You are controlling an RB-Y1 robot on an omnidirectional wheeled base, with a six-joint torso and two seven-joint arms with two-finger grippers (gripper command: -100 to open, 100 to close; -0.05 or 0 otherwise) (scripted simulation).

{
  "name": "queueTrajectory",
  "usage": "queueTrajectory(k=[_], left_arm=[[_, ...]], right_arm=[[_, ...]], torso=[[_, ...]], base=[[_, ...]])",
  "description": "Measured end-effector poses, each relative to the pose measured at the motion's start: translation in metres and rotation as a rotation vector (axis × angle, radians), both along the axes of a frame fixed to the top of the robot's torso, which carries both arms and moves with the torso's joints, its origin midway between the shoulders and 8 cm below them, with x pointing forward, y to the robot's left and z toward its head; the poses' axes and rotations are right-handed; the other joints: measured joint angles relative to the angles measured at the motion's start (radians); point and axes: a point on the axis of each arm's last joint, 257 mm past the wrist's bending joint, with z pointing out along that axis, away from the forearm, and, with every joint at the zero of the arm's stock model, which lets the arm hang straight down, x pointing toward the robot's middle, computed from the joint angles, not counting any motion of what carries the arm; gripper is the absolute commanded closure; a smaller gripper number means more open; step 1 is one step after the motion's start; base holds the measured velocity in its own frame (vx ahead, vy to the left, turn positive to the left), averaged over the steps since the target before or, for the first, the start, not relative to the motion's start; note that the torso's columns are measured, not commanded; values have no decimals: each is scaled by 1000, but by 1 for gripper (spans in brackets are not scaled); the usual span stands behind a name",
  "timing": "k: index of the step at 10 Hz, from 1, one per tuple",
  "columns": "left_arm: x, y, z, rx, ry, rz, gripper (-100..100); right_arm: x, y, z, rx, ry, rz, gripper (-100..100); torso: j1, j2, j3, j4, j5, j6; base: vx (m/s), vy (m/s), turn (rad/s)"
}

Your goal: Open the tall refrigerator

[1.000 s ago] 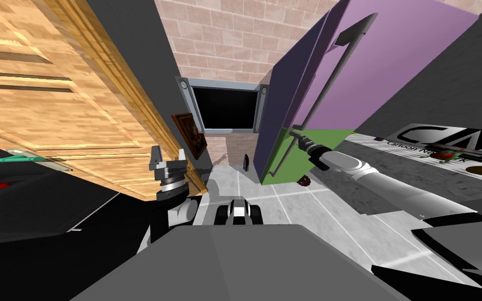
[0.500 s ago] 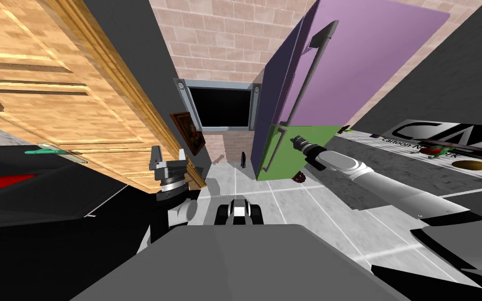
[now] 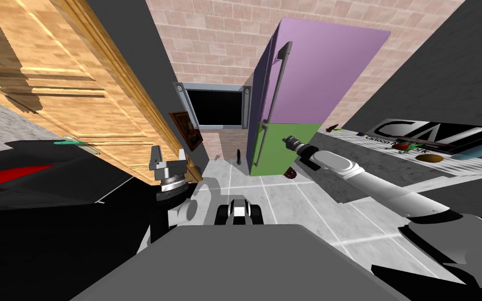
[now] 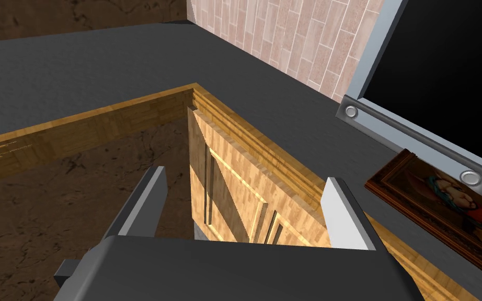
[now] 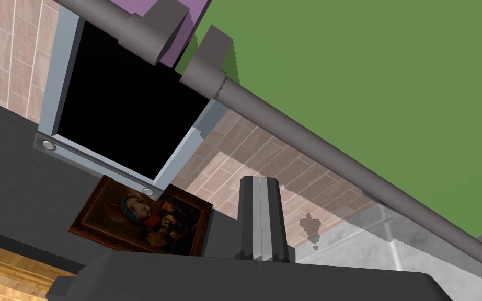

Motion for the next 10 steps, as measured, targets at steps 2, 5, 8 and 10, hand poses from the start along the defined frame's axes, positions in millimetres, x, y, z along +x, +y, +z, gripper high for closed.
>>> queueTrajectory(k=[2,5,8,10], left_arm=[[0,0,0,0,0,0,0],[0,0,0,0,0,0,0],[0,0,0,-1,0,0,0],[0,0,0,-1,0,0,0]], right_arm=[[-3,13,1,-4,5,27,100],[-10,42,2,-2,4,82,-100],[-10,37,8,-43,-16,69,-100],[-8,33,13,-76,-34,59,-100]], torso=[[8,-8,-5,-2,2,-1],[2,0,0,0,0,0],[3,-9,-6,-3,1,-1],[0,0,0,0,0,0]], base=[[-69,-125,0],[-74,-80,33],[165,80,22],[187,111,26]])
